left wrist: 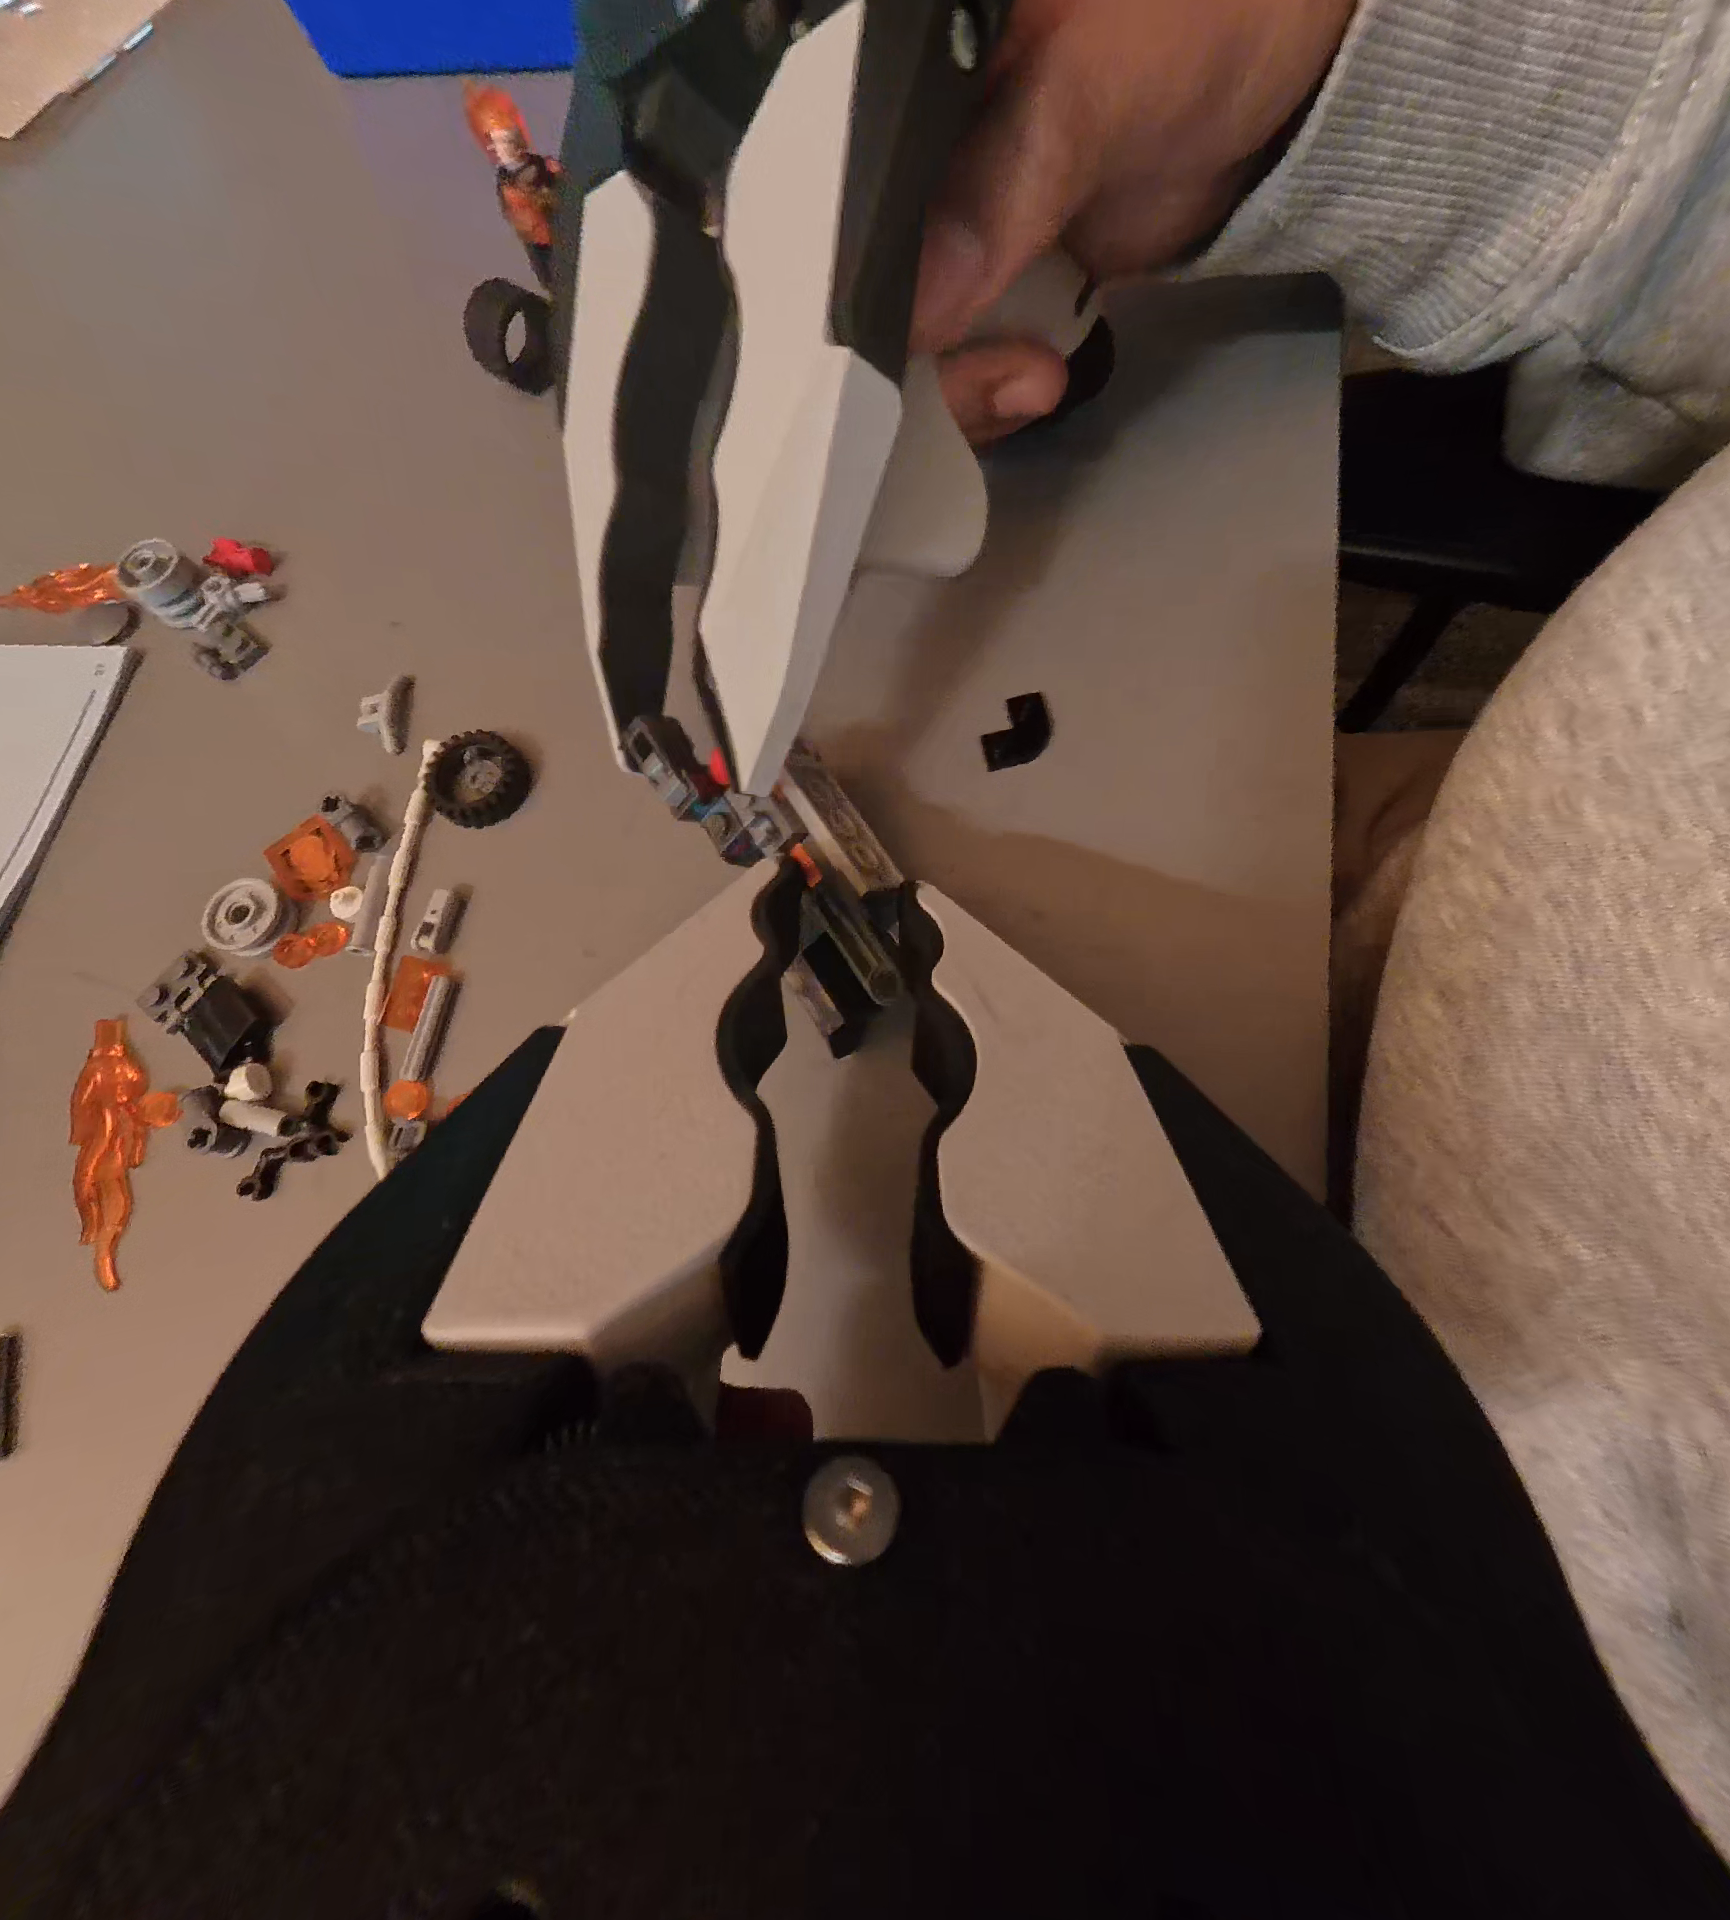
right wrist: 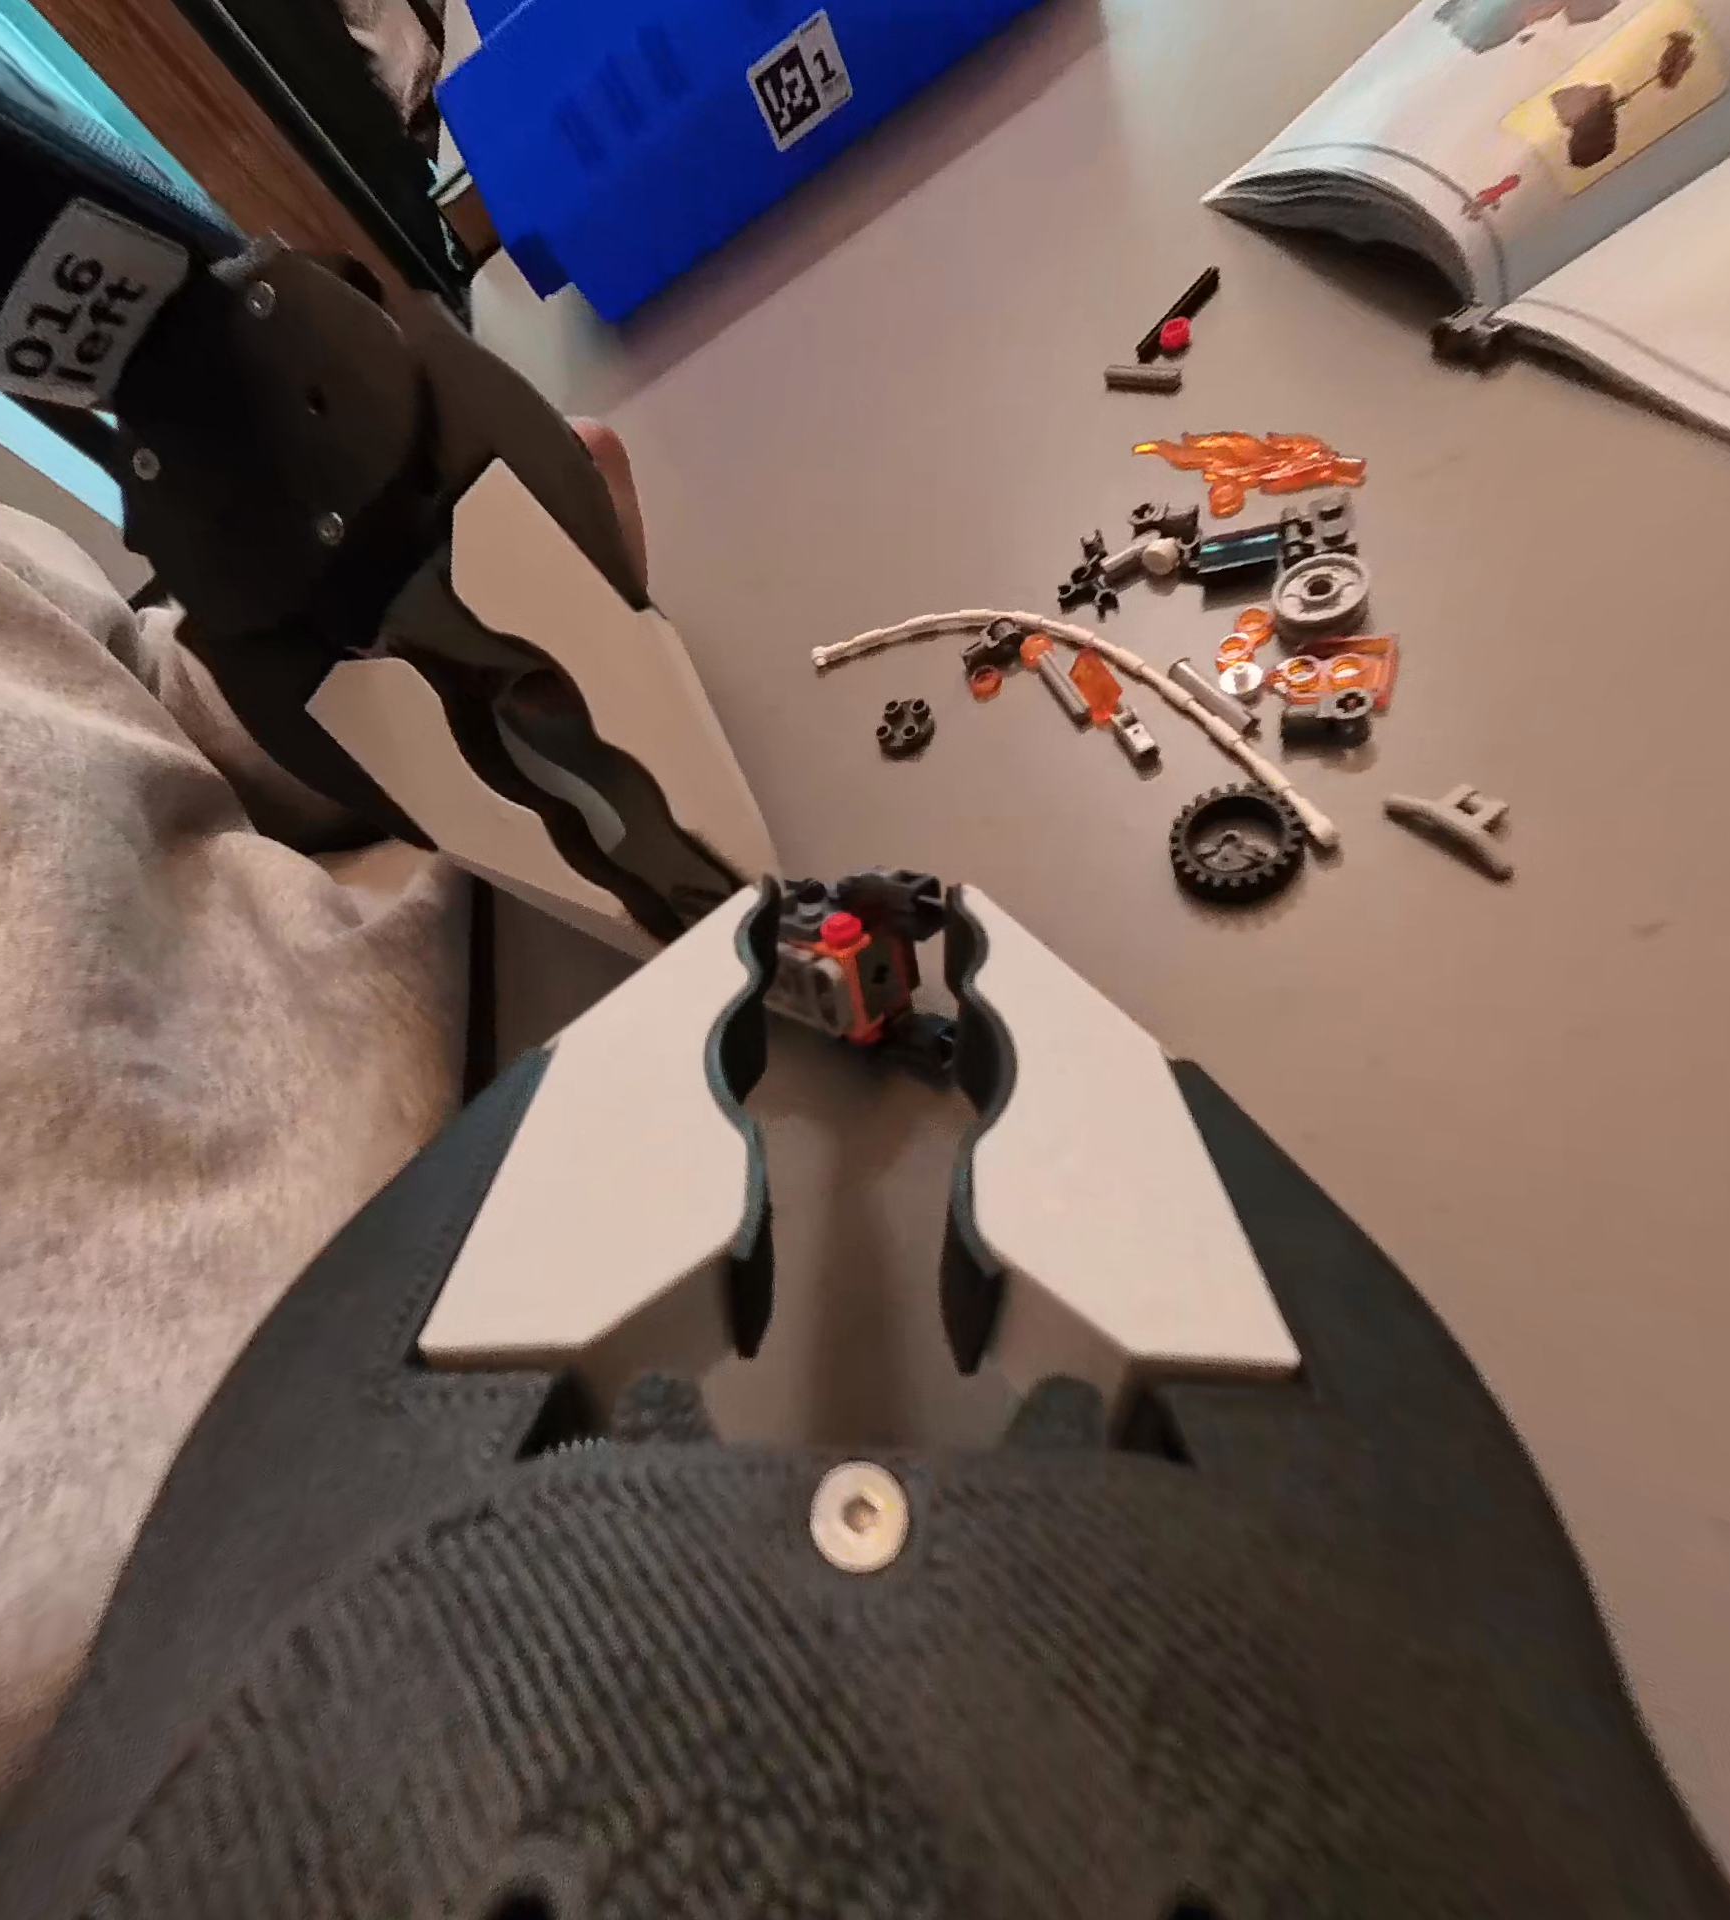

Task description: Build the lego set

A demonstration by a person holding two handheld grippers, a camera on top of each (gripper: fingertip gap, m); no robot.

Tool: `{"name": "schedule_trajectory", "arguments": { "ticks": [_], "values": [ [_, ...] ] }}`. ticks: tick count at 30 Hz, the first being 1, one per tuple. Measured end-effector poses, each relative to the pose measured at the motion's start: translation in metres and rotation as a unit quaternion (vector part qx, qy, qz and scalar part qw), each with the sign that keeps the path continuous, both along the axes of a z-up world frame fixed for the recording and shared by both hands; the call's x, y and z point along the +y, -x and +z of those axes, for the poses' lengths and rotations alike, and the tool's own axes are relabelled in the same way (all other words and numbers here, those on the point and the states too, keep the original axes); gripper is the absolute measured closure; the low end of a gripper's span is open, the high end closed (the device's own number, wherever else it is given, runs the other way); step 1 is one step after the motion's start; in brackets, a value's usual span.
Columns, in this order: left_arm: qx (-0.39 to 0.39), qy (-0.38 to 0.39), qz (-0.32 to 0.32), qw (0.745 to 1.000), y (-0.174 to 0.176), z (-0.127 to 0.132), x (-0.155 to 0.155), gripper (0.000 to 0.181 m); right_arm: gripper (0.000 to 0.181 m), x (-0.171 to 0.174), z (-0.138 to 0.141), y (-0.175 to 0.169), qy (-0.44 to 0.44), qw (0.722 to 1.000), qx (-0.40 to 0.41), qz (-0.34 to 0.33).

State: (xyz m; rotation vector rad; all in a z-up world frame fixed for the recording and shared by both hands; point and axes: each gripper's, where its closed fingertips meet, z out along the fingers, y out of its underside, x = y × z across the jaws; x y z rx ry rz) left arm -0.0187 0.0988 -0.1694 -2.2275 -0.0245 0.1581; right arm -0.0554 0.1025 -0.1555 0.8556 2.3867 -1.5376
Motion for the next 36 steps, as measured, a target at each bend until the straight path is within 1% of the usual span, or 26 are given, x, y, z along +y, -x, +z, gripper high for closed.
{"name": "schedule_trajectory", "arguments": {
  "ticks": [1, 2, 4, 6, 9, 14, 17, 23, 26, 29, 32, 36],
  "values": [
    [-0.001, 0.002, 0.009, 1.000, 0.003, -0.001, -0.001, 0.161, 0.154, 0.000, 0.000, 0.001, -0.004, 1.000, 0.005, -0.003],
    [-0.006, 0.001, 0.017, 1.000, 0.006, -0.002, -0.001, 0.153, 0.157, 0.001, 0.000, 0.001, -0.005, 1.000, 0.011, -0.004],
    [-0.018, 0.005, 0.029, 0.999, 0.009, -0.005, -0.002, 0.150, 0.164, 0.003, 0.002, 0.002, -0.003, 1.000, 0.018, -0.007],
    [-0.015, 0.011, 0.042, 0.999, 0.014, -0.007, -0.004, 0.148, 0.167, 0.002, 0.006, -0.001, 0.010, 1.000, 0.019, -0.001],
    [-0.028, 0.017, 0.057, 0.998, 0.019, -0.009, -0.005, 0.140, 0.170, 0.001, 0.010, -0.004, 0.023, 0.999, 0.025, 0.005],
    [-0.058, 0.023, 0.059, 0.996, 0.019, -0.013, -0.006, 0.142, 0.171, 0.002, 0.009, -0.004, 0.015, 0.999, 0.036, 0.000],
    [-0.088, 0.046, 0.064, 0.993, 0.018, -0.021, -0.008, 0.144, 0.171, 0.005, 0.005, -0.002, -0.004, 0.999, 0.045, -0.005],
    [-0.124, 0.036, 0.073, 0.989, 0.020, -0.020, -0.010, 0.148, 0.171, 0.008, 0.003, -0.001, -0.039, 0.994, 0.099, -0.010],
    [-0.116, 0.036, 0.078, 0.990, 0.021, -0.020, -0.010, 0.148, 0.162, 0.015, 0.003, 0.002, -0.060, 0.991, 0.114, -0.031],
    [-0.103, 0.031, 0.091, 0.990, 0.025, -0.018, -0.011, 0.148, 0.155, 0.024, 0.009, 0.001, -0.061, 0.990, 0.115, -0.061],
    [-0.095, 0.019, 0.105, 0.990, 0.030, -0.014, -0.012, 0.148, 0.156, 0.035, 0.008, -0.012, -0.076, 0.988, 0.113, -0.079],
    [-0.086, 0.019, 0.116, 0.989, 0.033, -0.014, -0.013, 0.148, 0.154, 0.047, -0.013, -0.044, -0.142, 0.981, 0.121, -0.053]
  ]
}}
